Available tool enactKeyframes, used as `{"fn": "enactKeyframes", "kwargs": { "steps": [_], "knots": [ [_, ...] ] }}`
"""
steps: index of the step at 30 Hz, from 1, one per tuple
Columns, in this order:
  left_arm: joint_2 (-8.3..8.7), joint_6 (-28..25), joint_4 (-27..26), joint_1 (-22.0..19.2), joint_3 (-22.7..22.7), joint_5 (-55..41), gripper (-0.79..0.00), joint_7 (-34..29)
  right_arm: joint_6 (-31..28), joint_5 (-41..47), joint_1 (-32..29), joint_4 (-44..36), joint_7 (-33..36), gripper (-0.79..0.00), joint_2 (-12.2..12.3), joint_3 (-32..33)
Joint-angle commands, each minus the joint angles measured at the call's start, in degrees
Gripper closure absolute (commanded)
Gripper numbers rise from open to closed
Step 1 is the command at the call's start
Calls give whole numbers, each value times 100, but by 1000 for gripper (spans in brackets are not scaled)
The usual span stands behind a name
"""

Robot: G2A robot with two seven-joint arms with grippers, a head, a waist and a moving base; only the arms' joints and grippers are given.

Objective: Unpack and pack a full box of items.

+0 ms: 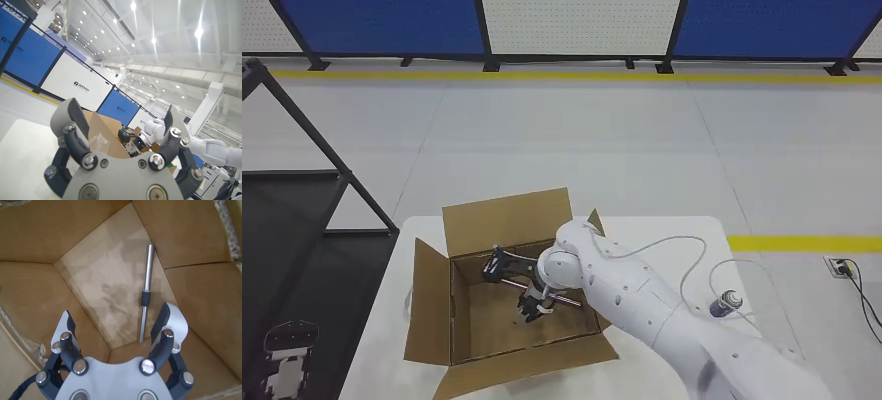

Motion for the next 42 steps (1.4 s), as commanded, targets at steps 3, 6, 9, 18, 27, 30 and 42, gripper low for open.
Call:
{"fn": "enactKeyframes", "kwargs": {
  "steps": [3,6,9,18,27,30,42],
  "knots": [
    [-54,-27,-61,21,-28,31,-785,59,218,6,-103,510,-170,-785,-261,15],
    [-86,-48,-79,47,-43,80,-785,69,240,14,-112,789,-8,-785,-404,13],
    [-86,-48,-79,47,-43,80,-785,69,240,14,-112,789,-8,-785,-404,13],
    [-86,-48,-79,47,-43,80,-785,69,240,14,-112,789,-8,-785,-404,13],
    [-133,87,-147,-40,-38,-74,-785,-187,-72,-314,-339,1060,-809,-785,-387,70],
    [-171,69,-176,-28,-26,-28,-785,-172,-227,-491,-376,1200,-1059,-785,-399,68],
    [-322,-72,-207,13,-18,230,-785,-40,-143,-659,-505,1659,-1071,-606,-573,183]
  ]
}}
